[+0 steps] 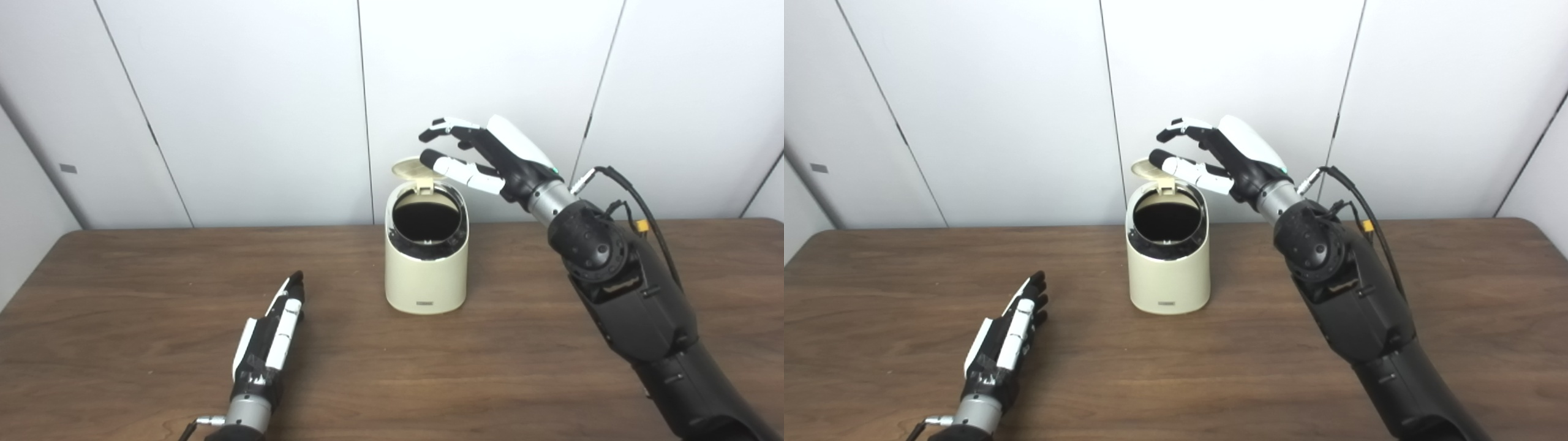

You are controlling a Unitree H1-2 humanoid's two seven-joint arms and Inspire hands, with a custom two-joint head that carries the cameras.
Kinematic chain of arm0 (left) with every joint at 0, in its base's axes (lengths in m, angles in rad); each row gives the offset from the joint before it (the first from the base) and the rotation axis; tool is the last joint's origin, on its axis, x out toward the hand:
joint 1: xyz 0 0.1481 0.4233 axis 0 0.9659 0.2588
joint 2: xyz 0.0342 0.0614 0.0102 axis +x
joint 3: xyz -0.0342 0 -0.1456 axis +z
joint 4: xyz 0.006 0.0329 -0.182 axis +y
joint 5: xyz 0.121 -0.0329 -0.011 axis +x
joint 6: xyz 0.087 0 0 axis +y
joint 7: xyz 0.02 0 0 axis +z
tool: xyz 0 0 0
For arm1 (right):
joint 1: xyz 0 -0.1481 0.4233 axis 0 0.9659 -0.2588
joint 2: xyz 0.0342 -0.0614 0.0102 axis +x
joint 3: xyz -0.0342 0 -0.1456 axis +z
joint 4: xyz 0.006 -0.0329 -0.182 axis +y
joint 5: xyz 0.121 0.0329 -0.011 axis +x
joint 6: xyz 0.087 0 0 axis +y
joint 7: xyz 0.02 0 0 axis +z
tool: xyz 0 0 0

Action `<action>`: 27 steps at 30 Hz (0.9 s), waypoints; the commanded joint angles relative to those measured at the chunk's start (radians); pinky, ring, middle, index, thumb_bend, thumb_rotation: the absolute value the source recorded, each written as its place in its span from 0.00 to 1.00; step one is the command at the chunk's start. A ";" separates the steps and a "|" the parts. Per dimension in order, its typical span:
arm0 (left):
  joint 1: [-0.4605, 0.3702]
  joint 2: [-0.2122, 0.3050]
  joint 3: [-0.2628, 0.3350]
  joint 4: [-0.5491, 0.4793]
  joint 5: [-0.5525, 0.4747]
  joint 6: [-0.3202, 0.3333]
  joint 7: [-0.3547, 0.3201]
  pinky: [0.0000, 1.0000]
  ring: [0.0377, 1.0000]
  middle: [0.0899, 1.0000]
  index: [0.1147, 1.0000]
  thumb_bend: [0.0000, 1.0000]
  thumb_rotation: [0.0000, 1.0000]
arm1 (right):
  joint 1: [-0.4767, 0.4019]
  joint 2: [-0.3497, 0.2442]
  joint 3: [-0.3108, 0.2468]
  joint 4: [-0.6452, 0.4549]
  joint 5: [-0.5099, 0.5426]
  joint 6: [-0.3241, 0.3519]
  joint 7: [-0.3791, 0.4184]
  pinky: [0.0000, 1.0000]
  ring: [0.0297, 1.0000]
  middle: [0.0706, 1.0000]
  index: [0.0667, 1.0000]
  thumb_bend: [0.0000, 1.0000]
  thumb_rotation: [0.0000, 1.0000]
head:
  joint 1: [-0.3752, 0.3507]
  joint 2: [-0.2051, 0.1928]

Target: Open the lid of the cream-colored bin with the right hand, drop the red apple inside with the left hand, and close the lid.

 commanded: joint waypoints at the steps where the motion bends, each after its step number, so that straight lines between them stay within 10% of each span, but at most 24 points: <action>1: -0.031 0.003 -0.002 -0.008 0.004 -0.029 0.004 0.99 0.98 0.99 0.98 0.57 0.88 | -0.045 -0.009 -0.009 -0.008 -0.009 -0.035 -0.008 0.84 0.94 0.94 0.73 0.51 0.97 | 0.001 0.001; 27: -0.029 -0.006 -0.027 -0.042 0.033 -0.014 0.023 0.95 0.93 0.93 0.93 0.53 0.93 | 0.047 -0.063 0.022 -0.087 -0.110 -0.086 0.032 0.95 1.00 0.95 0.59 0.53 1.00 | 0.008 0.011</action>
